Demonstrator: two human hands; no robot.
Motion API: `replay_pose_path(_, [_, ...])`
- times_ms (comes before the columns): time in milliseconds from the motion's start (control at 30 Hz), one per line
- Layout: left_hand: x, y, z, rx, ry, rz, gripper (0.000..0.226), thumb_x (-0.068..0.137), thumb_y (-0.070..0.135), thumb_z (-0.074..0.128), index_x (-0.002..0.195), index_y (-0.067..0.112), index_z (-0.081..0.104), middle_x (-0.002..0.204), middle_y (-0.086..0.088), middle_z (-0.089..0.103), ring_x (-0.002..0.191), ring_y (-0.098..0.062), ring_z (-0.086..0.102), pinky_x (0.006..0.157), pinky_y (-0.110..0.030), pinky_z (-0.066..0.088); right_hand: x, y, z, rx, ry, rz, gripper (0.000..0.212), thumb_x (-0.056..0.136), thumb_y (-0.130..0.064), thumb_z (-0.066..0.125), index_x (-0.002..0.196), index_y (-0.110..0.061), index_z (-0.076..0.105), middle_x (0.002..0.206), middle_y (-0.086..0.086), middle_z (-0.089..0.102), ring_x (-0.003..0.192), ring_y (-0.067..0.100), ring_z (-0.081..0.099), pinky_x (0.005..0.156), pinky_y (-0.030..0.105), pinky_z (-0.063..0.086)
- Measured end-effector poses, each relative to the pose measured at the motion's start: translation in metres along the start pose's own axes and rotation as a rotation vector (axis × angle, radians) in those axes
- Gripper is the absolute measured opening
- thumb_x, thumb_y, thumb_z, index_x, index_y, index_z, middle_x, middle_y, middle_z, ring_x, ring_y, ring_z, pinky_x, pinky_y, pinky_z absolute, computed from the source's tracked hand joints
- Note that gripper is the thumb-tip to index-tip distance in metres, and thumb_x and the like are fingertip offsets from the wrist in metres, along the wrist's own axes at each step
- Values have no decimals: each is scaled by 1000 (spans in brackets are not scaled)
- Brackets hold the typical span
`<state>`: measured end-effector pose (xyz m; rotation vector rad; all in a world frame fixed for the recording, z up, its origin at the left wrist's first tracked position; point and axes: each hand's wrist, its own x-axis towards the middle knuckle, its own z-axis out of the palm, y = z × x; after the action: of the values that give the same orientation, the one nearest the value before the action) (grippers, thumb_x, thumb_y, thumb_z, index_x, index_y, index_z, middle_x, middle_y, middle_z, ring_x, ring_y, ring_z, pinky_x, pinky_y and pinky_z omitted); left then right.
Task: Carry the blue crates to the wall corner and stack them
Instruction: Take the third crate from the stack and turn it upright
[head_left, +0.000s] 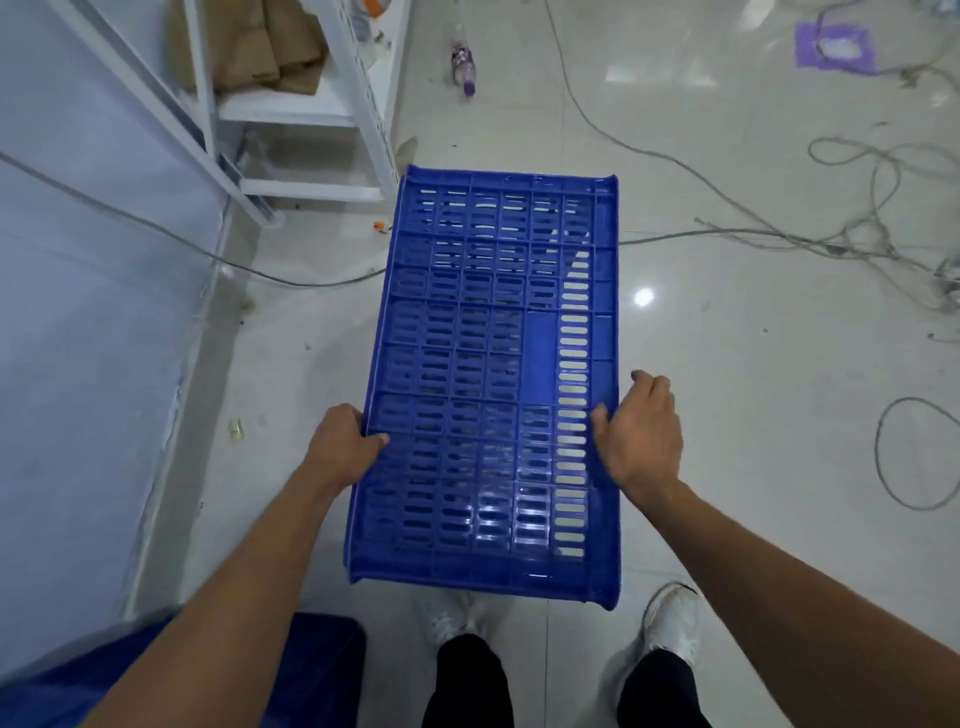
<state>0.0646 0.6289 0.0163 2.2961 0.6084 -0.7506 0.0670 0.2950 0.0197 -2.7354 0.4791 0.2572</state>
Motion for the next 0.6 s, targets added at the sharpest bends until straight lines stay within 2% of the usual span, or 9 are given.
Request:
replay_pose_path(67, [5,-7,0,11,13,-18,18,91,19,70,78,14,57,79,-7,61,69,-21,61,59,-28,49,7,5,5,83,-131,138,55,98,-39,49,139,-4,39,133,15,52,114,33,55,89,43,47])
replay_pose_path(133, [8,-10,1,16,5,-25,26,91,18,68,72,19,50,74,-2,57,64,-15,55,56,-25,45,12,8,11,155,-305,234,54,101,-46,37,136,-4,42,132,19,56,114,37,57,91,42,44])
replay_pose_path(233, [8,-14,-1,-43,-37,-33,19,94,23,61,78,18,51,81,-3,60,70,-15,57,60,-29,46,18,2,20,322,-429,286,52,105,-41,26,129,-1,48,129,23,57,114,40,55,90,39,40])
replay_pose_path(333, [2,-18,0,-82,-67,-52,9,99,25,51,101,19,56,98,-2,64,88,-21,64,73,-33,52,21,2,24,408,-442,317,54,106,-38,23,128,0,53,129,21,58,114,37,55,89,35,38])
replay_pose_path(400, [-2,-18,1,-84,-66,-50,15,100,21,46,114,20,53,105,1,63,93,-20,64,78,-33,53,19,4,25,400,-428,313,54,105,-39,23,125,0,56,126,21,60,110,36,56,83,34,36])
replay_pose_path(500, [-9,-8,10,-60,-56,-39,17,102,21,46,118,23,48,107,3,60,89,-11,61,67,-24,48,20,13,23,356,-365,333,56,105,-41,21,123,-3,57,123,20,62,108,36,58,85,37,40])
replay_pose_path(600, [-18,10,33,-56,-90,-25,14,102,25,47,116,26,47,109,3,60,89,-10,62,63,-21,48,28,36,11,254,-286,378,57,104,-44,21,123,-4,57,122,20,62,107,39,59,89,41,43])
